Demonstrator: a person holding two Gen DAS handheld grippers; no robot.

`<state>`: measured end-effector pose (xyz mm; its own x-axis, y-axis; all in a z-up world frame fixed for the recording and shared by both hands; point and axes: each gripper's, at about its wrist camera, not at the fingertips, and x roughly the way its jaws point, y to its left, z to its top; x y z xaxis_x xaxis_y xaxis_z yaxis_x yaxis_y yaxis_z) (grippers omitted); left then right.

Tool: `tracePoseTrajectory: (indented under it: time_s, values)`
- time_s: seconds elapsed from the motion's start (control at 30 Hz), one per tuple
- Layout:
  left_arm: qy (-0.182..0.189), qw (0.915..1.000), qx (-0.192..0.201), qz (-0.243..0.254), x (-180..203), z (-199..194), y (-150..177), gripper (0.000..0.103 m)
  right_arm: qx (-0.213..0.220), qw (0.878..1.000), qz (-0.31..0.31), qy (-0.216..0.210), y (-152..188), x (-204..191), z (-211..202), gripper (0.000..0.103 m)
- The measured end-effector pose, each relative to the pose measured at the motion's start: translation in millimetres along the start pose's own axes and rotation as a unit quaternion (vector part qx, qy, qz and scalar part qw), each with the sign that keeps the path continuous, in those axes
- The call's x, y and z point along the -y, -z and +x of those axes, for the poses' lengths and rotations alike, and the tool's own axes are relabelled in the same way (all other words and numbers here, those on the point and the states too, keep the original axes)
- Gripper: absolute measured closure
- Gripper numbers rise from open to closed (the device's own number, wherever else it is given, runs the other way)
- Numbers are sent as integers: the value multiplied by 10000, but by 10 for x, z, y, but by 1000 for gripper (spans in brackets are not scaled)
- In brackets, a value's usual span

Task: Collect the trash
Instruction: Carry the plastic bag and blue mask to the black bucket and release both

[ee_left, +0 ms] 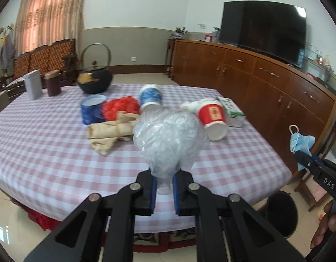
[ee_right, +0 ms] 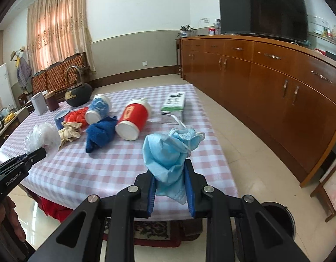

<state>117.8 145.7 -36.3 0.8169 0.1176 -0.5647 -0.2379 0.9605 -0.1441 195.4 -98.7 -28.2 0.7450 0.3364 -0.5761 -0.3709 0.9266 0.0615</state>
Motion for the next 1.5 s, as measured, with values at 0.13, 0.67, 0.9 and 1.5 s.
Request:
tracePoseTrajectory:
  time_s: [0.13,0.67,0.9,1.5]
  values:
    - [238,9996,2,167,238,8,-3,92,4,9998,64,194,68,199,-102,78]
    - [1444,9832,-169,1102,1607,17,149,93,-72,9930,605,1015,476,1297,-582,78]
    - [1945,9689,-356,1490,2193,51,313,93,-87,9893,758,1245,667,1707,-765,78]
    - [2692,9303,-1291,2129,3169,557,950,93,-764,9851,921,1235,1308,2490,-559,78]
